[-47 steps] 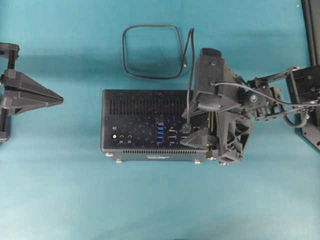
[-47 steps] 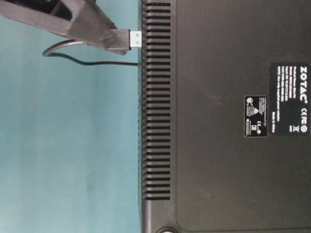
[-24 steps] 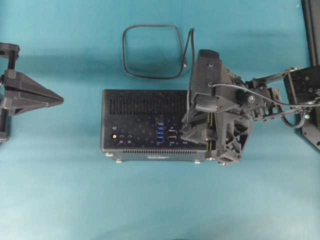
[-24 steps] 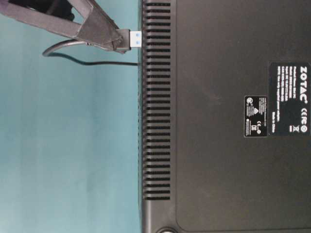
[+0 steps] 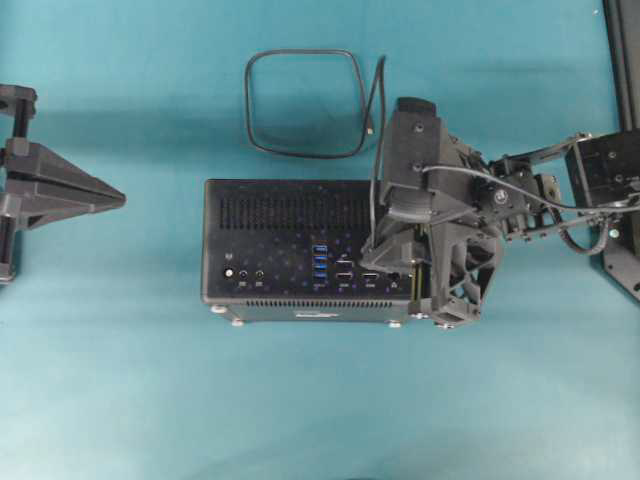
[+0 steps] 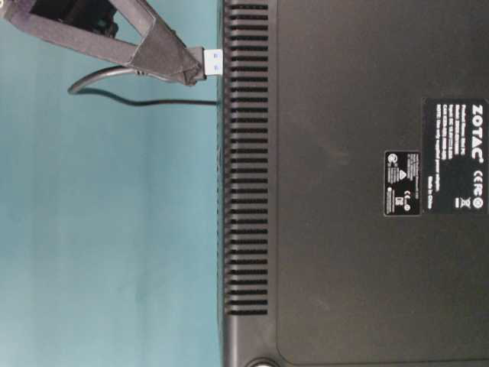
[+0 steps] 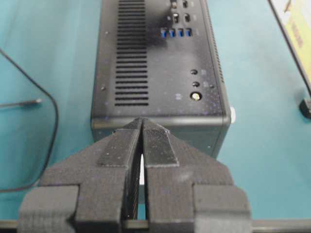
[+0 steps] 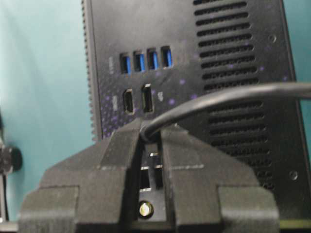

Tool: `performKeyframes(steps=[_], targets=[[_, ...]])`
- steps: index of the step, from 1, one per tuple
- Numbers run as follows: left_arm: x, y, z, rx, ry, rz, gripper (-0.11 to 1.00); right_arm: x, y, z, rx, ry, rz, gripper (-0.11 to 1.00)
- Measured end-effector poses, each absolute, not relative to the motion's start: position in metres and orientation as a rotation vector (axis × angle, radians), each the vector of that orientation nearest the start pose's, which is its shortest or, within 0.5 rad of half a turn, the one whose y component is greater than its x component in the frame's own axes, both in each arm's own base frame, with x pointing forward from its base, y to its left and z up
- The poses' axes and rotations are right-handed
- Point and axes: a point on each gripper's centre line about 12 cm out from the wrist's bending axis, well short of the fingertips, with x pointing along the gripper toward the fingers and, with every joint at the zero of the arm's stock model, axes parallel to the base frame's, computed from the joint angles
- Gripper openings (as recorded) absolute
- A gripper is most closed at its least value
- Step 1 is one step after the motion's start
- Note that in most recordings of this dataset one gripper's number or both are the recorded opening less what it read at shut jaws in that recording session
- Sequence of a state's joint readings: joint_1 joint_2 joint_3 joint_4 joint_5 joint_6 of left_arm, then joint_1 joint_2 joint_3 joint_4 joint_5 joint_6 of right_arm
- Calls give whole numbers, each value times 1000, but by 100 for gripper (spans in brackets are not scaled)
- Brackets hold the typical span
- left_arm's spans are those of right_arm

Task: Insert the USB into the PC box with both arms.
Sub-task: 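Grasp the USB plug with the right gripper and pull it out, then carry the plug left and align it over the blue USB ports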

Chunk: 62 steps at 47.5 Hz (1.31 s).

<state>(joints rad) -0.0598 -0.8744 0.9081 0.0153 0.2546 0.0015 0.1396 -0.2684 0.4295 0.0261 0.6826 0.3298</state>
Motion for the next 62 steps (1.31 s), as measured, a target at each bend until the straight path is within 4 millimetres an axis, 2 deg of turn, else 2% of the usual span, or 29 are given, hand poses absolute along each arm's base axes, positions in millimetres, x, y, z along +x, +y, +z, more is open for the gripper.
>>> performKeyframes(steps=[10, 25, 39, 62], targets=[[221, -13, 321, 26, 288, -59, 0, 350, 49, 306, 248, 863, -11, 8], [221, -13, 321, 26, 288, -59, 0, 361, 46, 323, 136, 771, -20, 8], [222, -13, 321, 27, 289, -60, 0, 384, 47, 310, 80, 764, -24, 8], [226, -13, 320, 27, 275, -60, 0, 391, 47, 296, 56, 788, -29, 8]])
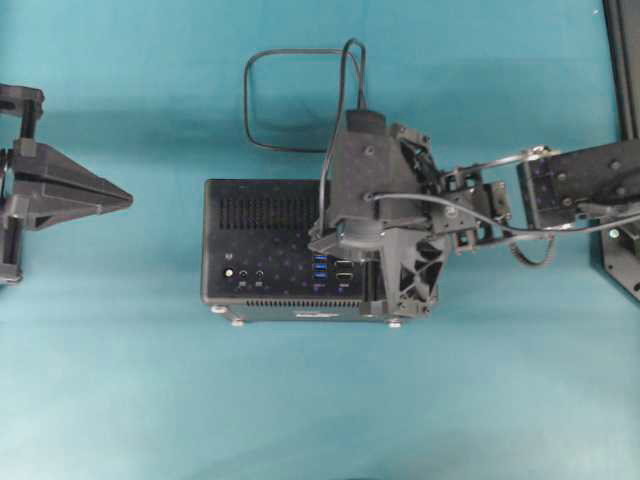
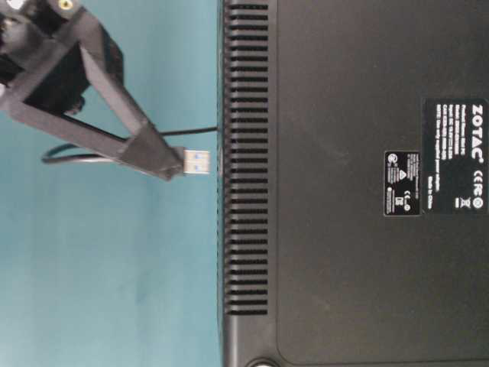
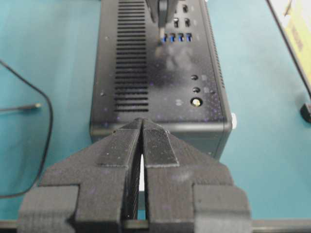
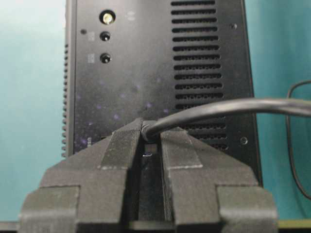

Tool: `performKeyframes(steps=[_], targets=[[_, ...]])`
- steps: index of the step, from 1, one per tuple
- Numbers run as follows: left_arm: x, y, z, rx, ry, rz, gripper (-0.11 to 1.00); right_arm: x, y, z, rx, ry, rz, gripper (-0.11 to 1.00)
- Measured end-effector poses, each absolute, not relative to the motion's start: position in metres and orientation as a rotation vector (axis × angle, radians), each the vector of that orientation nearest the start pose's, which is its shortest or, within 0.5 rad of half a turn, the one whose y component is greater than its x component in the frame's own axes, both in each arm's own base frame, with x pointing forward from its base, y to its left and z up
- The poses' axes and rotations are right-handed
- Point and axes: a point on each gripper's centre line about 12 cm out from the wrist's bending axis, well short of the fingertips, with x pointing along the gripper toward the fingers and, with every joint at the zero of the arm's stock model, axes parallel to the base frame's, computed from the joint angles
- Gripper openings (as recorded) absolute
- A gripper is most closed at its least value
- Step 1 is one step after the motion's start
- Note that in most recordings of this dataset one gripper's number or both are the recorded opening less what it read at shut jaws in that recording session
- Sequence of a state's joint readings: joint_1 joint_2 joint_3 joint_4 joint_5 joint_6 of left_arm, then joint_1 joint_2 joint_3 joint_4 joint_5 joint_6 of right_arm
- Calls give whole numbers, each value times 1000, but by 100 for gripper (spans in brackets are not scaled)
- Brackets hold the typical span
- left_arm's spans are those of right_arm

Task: Insert the USB into the PC box with both arms.
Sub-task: 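Carry the plug left and align it over the blue USB ports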

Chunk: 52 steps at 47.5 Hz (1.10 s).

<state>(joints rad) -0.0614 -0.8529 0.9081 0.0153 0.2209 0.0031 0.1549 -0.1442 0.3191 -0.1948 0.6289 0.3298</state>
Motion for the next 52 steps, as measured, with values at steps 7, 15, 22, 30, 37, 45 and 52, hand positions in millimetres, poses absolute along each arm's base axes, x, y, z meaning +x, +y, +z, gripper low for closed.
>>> performKeyframes(steps=[7, 15, 22, 30, 37, 45, 52], targets=[[226, -13, 320, 27, 275, -60, 0, 392, 47, 295, 41, 794, -34, 8], [226, -13, 321, 27, 274, -60, 0, 392, 45, 294, 25, 814, -44, 8], [226, -13, 321, 27, 275, -60, 0, 391, 45, 294, 22, 825, -49, 8], [225, -13, 319, 27, 277, -60, 0, 391, 47, 294, 19, 831, -45, 8], [224, -13, 318, 27, 275, -60, 0, 390, 50, 294, 26, 832, -38, 8], [223, -13, 318, 27, 275, -60, 0, 391, 53, 289, 29, 848, -31, 8], [223, -13, 318, 27, 275, -60, 0, 391, 54, 289, 31, 850, -30, 8]])
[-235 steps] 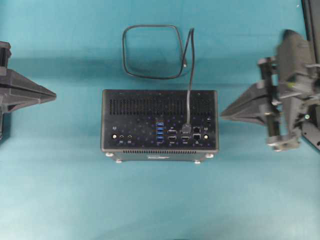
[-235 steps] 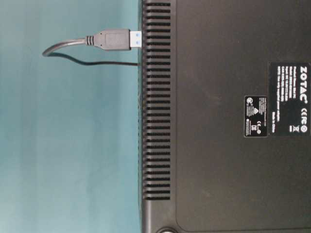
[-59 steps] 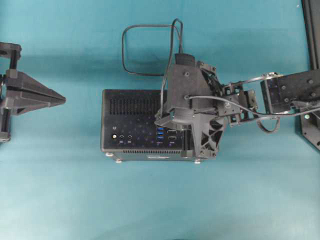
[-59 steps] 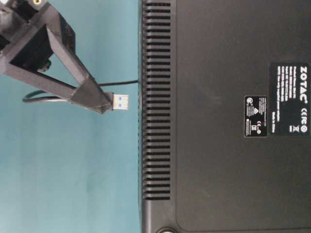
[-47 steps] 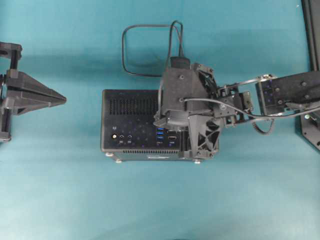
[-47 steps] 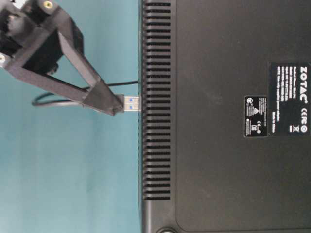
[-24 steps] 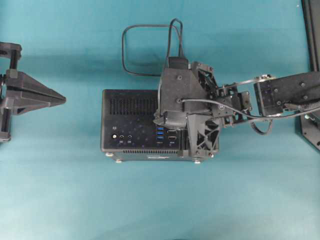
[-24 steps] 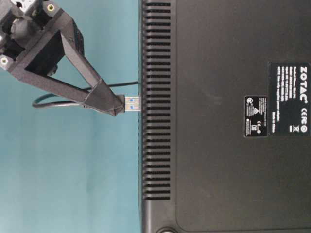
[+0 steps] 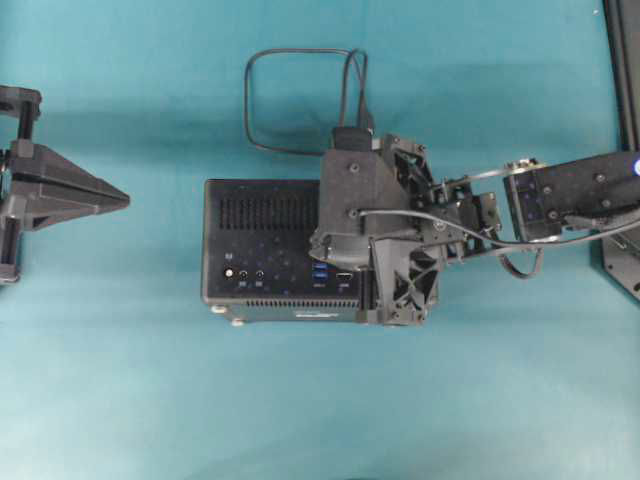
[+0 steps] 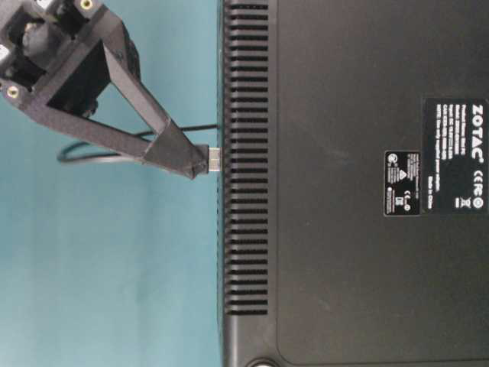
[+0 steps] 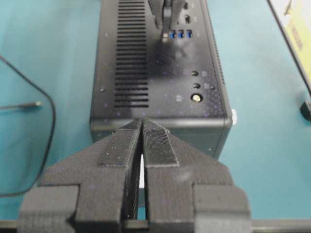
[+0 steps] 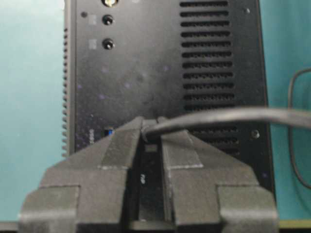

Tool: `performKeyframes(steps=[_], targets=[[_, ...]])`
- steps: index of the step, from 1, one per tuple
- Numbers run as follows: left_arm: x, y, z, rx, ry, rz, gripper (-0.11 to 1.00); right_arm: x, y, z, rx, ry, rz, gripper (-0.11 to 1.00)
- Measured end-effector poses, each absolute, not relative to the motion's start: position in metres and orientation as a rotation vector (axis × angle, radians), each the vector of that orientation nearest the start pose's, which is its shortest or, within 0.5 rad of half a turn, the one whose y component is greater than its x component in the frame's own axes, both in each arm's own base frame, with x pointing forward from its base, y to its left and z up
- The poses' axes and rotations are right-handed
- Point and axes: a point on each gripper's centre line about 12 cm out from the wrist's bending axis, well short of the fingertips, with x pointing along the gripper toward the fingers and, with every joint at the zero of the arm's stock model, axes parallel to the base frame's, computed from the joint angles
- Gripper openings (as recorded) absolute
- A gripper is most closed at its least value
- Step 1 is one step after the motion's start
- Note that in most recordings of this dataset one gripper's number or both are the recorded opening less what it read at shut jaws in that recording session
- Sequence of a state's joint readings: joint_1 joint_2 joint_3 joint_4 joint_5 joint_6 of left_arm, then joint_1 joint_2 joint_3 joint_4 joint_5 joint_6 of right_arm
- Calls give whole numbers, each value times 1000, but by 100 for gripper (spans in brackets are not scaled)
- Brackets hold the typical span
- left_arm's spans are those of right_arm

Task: Insert the USB into the PC box with both arms.
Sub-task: 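Carry the plug left and align it over the blue USB ports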

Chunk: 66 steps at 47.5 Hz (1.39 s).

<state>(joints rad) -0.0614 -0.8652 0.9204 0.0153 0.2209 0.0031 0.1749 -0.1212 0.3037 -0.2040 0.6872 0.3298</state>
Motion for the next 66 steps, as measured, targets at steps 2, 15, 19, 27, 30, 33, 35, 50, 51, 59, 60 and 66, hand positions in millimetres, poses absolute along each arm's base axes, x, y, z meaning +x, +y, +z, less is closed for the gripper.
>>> performKeyframes(steps=[2, 15, 19, 27, 30, 33, 35, 50, 51, 59, 60, 66], targets=[[223, -13, 319, 27, 272, -60, 0, 391, 54, 289, 31, 848, -29, 8], [224, -13, 317, 19, 279, -59, 0, 391, 53, 289, 34, 850, -31, 8], [224, -13, 317, 18, 279, -59, 0, 392, 52, 289, 36, 847, -32, 8], [223, -13, 317, 19, 277, -59, 0, 391, 50, 287, 41, 848, -36, 8], [222, -13, 316, 19, 280, -59, 0, 391, 50, 287, 43, 848, -36, 8], [222, -13, 316, 19, 279, -59, 0, 391, 50, 286, 53, 850, -35, 8], [221, -13, 316, 18, 276, -59, 0, 390, 52, 286, 62, 852, -30, 8], [220, -13, 315, 16, 277, -59, 0, 391, 57, 285, 85, 854, -16, 8], [220, -13, 315, 18, 277, -59, 0, 391, 57, 285, 86, 851, -16, 8], [220, -13, 315, 19, 279, -59, 0, 391, 57, 285, 81, 847, -15, 15], [220, -13, 315, 18, 277, -59, 0, 391, 57, 285, 81, 847, -15, 17], [220, -13, 314, 19, 279, -59, 0, 391, 58, 282, 80, 856, -14, 31]])
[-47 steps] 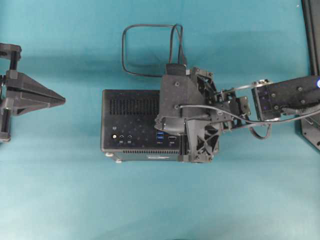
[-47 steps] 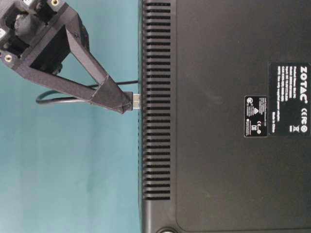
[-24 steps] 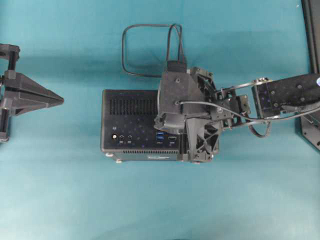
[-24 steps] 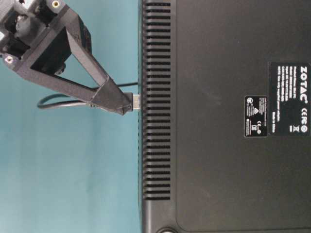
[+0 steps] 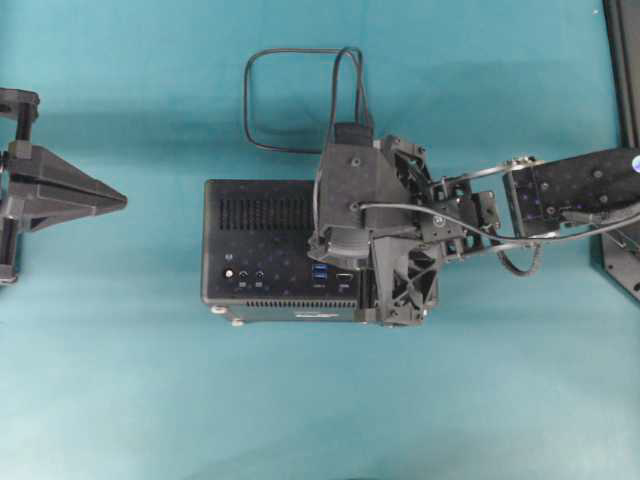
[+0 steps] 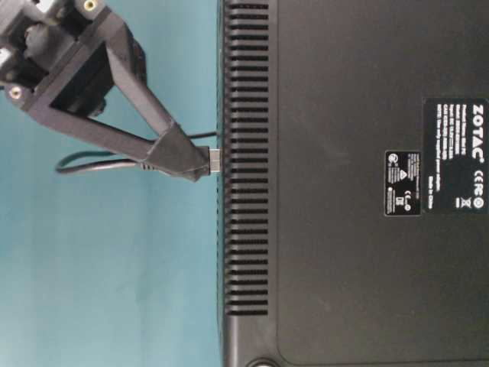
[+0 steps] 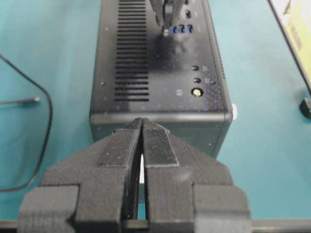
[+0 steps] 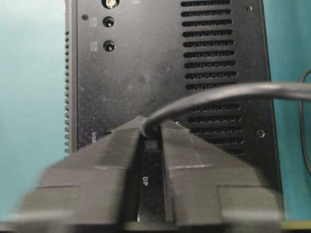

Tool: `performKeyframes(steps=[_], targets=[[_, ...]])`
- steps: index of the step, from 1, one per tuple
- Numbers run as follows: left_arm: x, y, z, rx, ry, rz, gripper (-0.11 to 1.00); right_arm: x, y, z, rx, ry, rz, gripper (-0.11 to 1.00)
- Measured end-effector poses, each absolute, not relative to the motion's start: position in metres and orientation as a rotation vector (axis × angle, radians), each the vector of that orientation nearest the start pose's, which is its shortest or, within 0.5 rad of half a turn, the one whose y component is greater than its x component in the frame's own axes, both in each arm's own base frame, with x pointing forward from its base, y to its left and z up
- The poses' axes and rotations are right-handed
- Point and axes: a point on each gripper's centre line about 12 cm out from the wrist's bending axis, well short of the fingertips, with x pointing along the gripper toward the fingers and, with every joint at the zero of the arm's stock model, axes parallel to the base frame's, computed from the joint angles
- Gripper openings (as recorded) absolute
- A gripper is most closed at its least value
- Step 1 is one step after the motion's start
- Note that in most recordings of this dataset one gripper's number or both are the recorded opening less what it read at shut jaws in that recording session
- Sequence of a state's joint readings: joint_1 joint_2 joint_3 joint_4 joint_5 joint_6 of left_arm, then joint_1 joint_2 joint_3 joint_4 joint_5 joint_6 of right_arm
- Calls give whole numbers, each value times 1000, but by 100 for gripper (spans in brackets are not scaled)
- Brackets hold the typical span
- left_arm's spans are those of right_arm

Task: Insert the USB into the PC box with both arms.
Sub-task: 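Carry the plug left and align it over the blue USB ports, then push the held plug down into a blue USB port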

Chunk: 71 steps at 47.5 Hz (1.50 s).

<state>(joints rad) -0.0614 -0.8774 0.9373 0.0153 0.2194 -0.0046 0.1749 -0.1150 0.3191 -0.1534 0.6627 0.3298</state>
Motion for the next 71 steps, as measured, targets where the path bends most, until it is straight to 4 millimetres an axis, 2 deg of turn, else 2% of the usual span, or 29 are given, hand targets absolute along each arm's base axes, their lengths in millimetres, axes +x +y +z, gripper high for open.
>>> performKeyframes(steps=[7, 11, 26, 34, 44, 71], targets=[[220, -13, 315, 18, 276, -59, 0, 390, 64, 281, 70, 859, 0, 54], [219, -13, 315, 18, 276, -59, 0, 390, 65, 281, 68, 861, 3, 60], [215, -13, 318, 14, 257, -58, 0, 385, 64, 284, 47, 880, -5, 61], [214, -13, 319, 14, 254, -58, 0, 380, 58, 293, -38, 875, -30, 61], [214, -13, 319, 0, 252, -57, 0, 383, 55, 306, -77, 837, -43, 61], [214, -13, 319, -21, 254, -54, 0, 387, 53, 309, -90, 806, -45, 56]])
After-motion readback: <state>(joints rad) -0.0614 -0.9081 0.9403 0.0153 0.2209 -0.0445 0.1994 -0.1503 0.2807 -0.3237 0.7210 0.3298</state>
